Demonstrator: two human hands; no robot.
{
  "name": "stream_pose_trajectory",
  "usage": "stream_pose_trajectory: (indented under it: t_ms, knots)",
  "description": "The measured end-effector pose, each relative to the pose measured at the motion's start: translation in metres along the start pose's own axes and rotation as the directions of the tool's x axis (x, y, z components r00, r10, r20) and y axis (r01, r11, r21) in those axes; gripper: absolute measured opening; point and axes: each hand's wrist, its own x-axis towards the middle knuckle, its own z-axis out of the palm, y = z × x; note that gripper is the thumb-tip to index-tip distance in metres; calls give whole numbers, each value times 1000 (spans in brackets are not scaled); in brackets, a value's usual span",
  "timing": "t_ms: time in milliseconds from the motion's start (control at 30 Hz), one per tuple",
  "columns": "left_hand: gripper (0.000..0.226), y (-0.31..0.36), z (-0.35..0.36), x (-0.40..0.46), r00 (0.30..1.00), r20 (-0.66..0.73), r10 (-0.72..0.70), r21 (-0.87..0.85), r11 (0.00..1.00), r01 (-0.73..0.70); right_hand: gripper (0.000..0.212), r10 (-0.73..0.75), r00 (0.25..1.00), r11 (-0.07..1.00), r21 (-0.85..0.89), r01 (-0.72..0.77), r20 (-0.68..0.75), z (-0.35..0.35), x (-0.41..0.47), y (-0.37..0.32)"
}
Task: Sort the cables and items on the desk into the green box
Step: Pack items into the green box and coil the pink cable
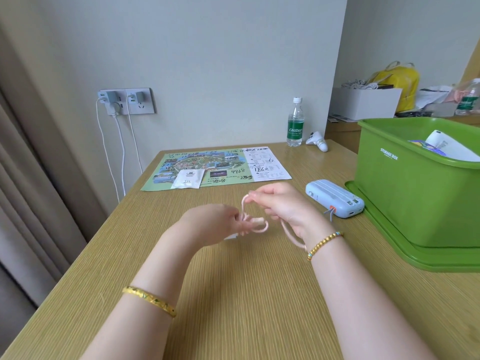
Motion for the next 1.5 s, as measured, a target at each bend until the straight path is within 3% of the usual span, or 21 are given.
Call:
stream_pose_trajectory:
  t_ms: [67, 133, 167, 233, 333, 467, 533, 667, 767, 833, 933, 1033, 1100, 1167, 1233, 1300, 1400, 1500]
  knots:
    - [47, 1, 5, 5, 991, -102, -84, -8, 996, 84, 22, -71, 996, 997, -4, 71, 53, 6, -2, -3]
    - [44, -4, 3, 10, 986, -103, -135, -356, 930, 90, 26, -168, 982, 981, -84, 175, 88, 13, -3, -6]
    - [44, -8, 0, 9, 987, -81, -135, -560, 826, 67, 29, -220, 971, 968, -105, 229, 93, 16, -3, -6]
    - [48, -18, -5, 7, 995, -36, -92, -801, 597, 26, 33, -289, 955, 952, -83, 294, 66, 19, -4, -9]
    - [43, -22, -4, 6, 1000, -11, -29, -929, 369, 1, 30, -347, 938, 935, -73, 347, 9, 20, -4, -10]
    - [38, -15, -6, 9, 995, 35, -95, -991, 122, 46, 17, -353, 935, 912, -213, 350, 28, 23, 0, -3]
    - [50, -14, -6, 9, 994, 35, -108, -992, 117, 47, 20, -342, 939, 910, -241, 338, 28, 23, 1, -1]
    - [50, -10, -2, 9, 990, -42, -134, -965, 261, -6, 23, -319, 947, 931, -175, 320, 30, 23, 3, -1]
    - [46, -11, -3, 12, 983, -87, -164, -987, 147, -63, 19, -217, 975, 970, -107, 220, 36, 18, 3, 0]
    - [47, -17, -5, 12, 979, -158, -131, -985, 87, -147, 20, -95, 994, 995, 26, 94, 50, 11, 3, 2]
    - [42, -24, -5, 9, 963, -251, 95, -956, 134, -262, 22, 39, 998, 989, 139, -46, 58, 2, 3, 2]
    - [42, -28, -3, 5, 948, -206, 242, -947, 196, -256, 26, 62, 998, 991, 119, -60, -13, -2, 4, 2]
    - [45, -29, -4, 0, 926, -129, 355, -924, 297, -243, 26, 30, 999, 991, 128, -25, -37, -6, 3, 3]
    - [42, -26, -8, -7, 912, 9, 411, -857, 472, -205, 23, 13, 1000, 993, 116, -10, -29, -8, 2, 3]
    - [32, -20, -10, -9, 917, 124, 380, -766, 624, -155, 19, 33, 999, 996, 83, -31, -25, -7, 0, 2]
    - [30, -13, -11, -7, 944, 143, 296, -641, 755, -140, 16, 55, 998, 990, 128, -50, -31, -6, -1, 1]
    - [41, -9, -8, -2, 995, 37, 90, -290, 954, -76, 11, 33, 999, 991, 131, -32, -4, -5, -2, -2]
    - [45, -5, -2, 1, 991, -123, -55, 25, 998, 58, 15, 2, 998, 1000, 24, -4, 57, 0, -3, -3]
